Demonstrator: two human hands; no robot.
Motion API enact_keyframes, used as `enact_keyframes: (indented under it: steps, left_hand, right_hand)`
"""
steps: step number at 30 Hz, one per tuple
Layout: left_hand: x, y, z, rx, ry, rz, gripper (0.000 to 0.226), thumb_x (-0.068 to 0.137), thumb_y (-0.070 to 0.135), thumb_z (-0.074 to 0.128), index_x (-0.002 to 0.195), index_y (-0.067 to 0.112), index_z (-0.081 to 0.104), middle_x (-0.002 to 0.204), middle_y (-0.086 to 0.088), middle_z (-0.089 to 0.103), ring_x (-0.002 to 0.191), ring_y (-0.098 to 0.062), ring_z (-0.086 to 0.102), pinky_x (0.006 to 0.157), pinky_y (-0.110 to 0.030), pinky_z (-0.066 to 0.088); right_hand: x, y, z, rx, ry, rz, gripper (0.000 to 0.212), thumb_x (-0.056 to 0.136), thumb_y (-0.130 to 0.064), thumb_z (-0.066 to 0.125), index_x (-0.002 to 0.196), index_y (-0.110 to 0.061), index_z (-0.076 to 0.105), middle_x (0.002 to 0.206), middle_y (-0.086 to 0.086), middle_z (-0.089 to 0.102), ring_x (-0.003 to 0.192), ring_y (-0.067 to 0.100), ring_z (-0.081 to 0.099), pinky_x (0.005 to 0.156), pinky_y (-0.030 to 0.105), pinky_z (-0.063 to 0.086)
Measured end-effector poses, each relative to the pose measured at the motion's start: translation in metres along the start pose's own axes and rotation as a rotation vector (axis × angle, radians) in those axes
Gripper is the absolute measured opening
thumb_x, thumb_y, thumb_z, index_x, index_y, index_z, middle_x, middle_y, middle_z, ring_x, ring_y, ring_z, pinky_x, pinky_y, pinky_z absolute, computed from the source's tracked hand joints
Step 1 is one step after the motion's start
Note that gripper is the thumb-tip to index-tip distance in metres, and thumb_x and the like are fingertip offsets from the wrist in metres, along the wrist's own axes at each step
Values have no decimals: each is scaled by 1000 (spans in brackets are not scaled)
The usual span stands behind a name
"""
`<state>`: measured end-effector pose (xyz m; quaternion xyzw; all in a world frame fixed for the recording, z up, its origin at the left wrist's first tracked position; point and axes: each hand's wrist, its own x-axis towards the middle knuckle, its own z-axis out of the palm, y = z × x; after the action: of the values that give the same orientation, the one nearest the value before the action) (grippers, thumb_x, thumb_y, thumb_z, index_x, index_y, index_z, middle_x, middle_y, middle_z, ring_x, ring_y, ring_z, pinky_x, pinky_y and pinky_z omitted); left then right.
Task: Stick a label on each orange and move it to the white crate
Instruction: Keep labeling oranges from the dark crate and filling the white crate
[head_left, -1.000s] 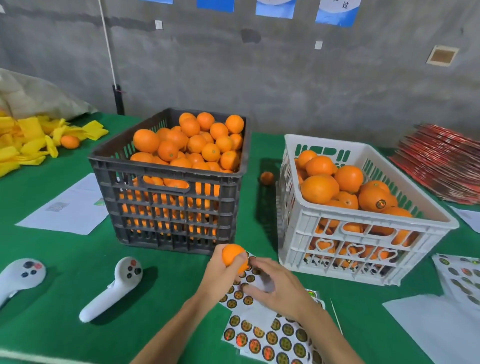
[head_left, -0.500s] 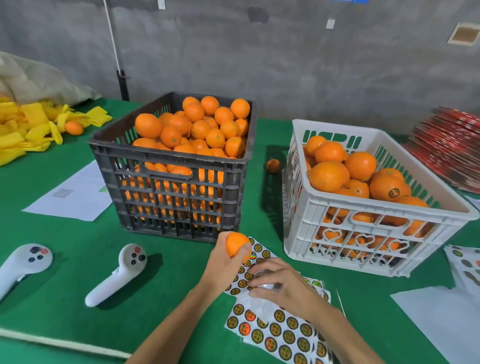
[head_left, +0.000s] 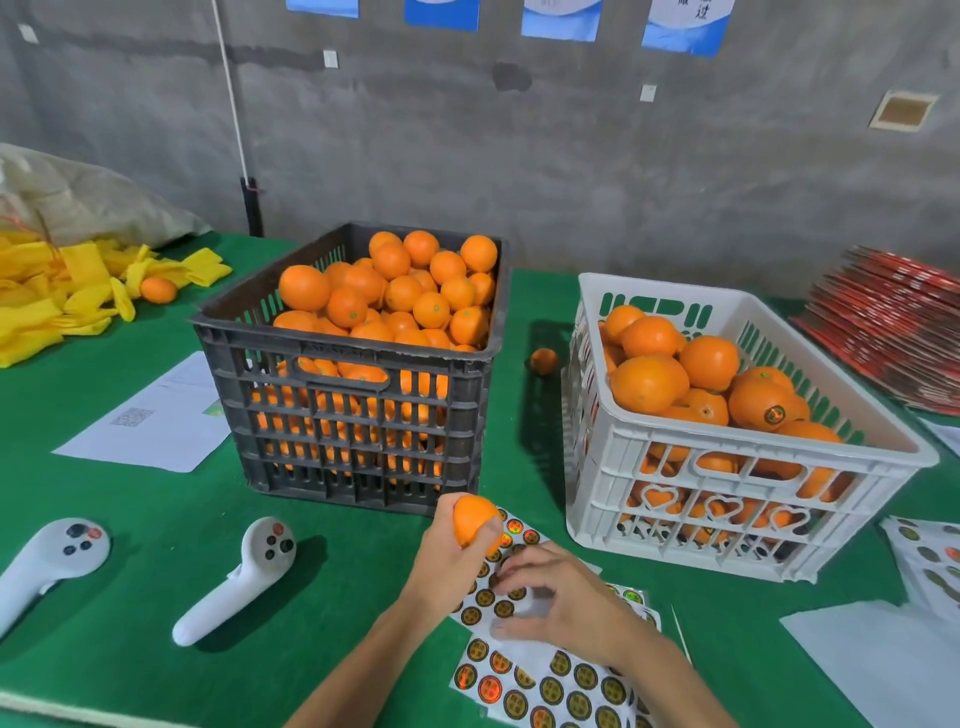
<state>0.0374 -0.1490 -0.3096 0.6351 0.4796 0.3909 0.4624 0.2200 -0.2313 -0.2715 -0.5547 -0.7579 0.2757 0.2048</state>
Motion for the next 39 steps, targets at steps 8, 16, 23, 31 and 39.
enact_keyframes:
  steps: [8,16,23,31,39]
  left_hand:
    - [-1,1,0,15,-6,-13,35,93,54,69,119,43,48,101,11,67,85,6,66,66,-6,48]
    - [-2,4,-1,15,-29,-33,38,93,53,70,121,43,47,105,10,66,85,6,66,66,-12,49]
    - [-16,48,-3,-230,-57,79,58,83,72,69,129,40,52,118,7,65,100,-1,68,81,-14,53]
    - [2,117,-8,-505,-184,101,57,80,77,69,126,45,59,127,2,67,119,-17,67,104,-43,55]
    - [41,220,-10,-301,-335,213,105,65,97,57,150,36,43,148,3,55,133,-11,58,117,-45,44]
  right_hand:
    - [0,-5,-1,113,97,-51,23,92,-53,70,102,-36,80,110,-22,71,111,9,59,96,30,48]
    - [5,-8,5,359,426,243,17,97,-26,67,84,-33,74,85,-5,73,79,11,68,82,44,57]
    - [18,-47,-12,-181,816,-1,12,102,-28,60,105,-24,71,107,-19,63,91,-2,61,77,19,52]
    - [7,-82,-68,-296,800,-266,45,102,-39,54,141,-17,60,144,-7,57,126,5,57,99,27,54]
    - [15,-91,-149,-211,903,-180,75,90,-51,70,152,-18,44,151,-2,51,134,11,52,105,21,46]
